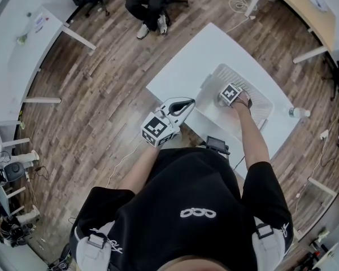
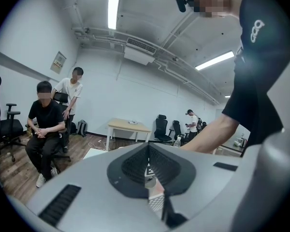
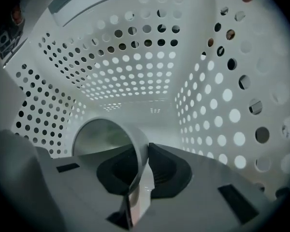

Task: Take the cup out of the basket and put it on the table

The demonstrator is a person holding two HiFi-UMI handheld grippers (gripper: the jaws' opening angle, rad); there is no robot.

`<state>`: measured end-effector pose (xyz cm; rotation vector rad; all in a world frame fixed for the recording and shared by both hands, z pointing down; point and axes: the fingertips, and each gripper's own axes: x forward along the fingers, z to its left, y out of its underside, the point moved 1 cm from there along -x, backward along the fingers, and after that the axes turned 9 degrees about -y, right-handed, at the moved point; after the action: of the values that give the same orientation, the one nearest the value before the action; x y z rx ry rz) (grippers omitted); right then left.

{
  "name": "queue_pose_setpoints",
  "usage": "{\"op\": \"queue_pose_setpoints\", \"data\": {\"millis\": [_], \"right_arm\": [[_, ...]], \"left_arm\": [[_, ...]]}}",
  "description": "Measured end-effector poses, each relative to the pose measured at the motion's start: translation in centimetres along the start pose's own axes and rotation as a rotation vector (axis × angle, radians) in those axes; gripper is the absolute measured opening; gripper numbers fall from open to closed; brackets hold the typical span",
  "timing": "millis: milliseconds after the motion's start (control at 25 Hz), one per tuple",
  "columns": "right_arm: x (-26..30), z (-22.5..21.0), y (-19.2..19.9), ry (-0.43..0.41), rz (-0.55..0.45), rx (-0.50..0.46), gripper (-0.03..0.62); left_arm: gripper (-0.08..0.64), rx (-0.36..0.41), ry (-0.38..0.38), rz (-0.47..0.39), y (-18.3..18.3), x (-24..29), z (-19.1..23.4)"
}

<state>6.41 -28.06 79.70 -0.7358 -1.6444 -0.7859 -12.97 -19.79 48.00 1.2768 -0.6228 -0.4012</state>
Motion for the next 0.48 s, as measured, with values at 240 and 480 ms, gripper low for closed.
{"op": "queue_pose_setpoints", "data": {"millis": [240, 480], "right_arm": [[-3.0, 1.6, -1.5, -0.033, -0.099, 0.043, 0.054], [-9.6, 3.3, -2.8, 0.037, -0.276, 0.087, 0.052]], "left_arm": [[0.008, 0.011, 0.024, 0.006, 0.0, 0.5, -0.5], [0.008, 0.033, 0.073, -0.009, -0.5, 1.2, -1.6]]}}
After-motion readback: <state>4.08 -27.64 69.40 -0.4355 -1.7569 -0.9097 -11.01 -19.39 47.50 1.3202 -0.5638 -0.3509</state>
